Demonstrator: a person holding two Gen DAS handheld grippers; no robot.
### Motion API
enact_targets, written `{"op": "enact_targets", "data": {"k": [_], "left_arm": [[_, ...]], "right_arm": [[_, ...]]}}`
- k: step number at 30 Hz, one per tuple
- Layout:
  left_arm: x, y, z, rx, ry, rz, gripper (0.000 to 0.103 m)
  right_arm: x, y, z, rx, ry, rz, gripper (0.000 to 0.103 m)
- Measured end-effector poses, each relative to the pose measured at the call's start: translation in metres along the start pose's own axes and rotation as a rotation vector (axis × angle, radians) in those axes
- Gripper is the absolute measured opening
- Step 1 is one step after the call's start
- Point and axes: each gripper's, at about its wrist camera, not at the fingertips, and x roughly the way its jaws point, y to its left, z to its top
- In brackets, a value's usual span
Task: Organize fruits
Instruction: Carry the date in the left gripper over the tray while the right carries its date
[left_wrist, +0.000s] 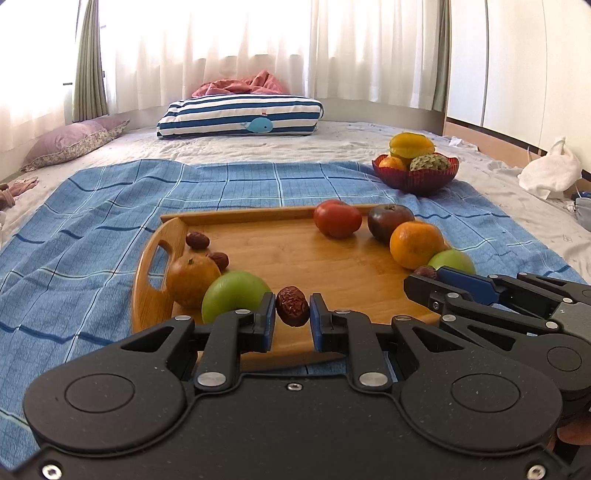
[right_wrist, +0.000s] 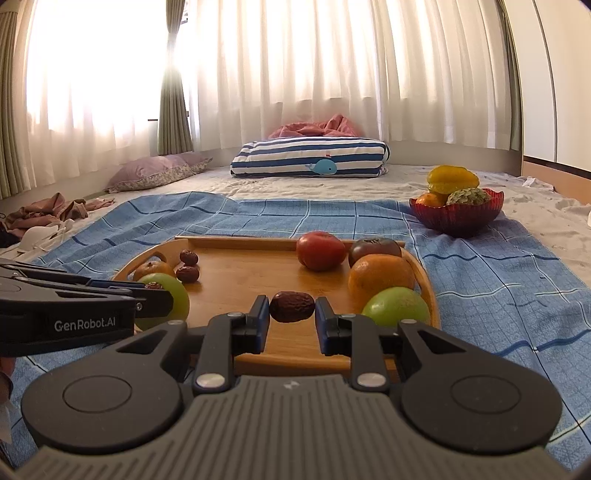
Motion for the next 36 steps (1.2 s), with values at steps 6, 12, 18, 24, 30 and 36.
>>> {"op": "enact_targets", "data": {"k": [6,12,18,24,30,36], "left_arm": [[0.005,0.005,0.011,-0.019,-0.001,-0.011,0.019],[0.010,0.015,0.023,-0.034,-0.006,-0.007,0.019],[0.016,0.027,0.038,-0.045,-0.006,-0.007,0.019],[0.021,0.038,0.051,-0.063,-0.002,-0.019,0.019],[0.033,0.052,0.063,-0.095,0.027,-0.044,0.019],[0.050,0.061,0.076,-0.104,0.064,-0.054,0.019]], "right_arm": [[0.004,-0.002,0.010,0.012,-0.013,-0.002,0.031],[0.009,-0.006,0.017,0.025,-0.012,0.006,0.031],[0.016,-0.010,0.027,0.042,-0.011,0.014,0.031],[0.021,-0.015,0.037,0.047,-0.014,0.023,0.031],[0.030,-0.022,0.052,0.059,-0.012,0.029,0.031],[0.048,-0.026,0.063,0.076,0.015,0.043,0.031]]}}
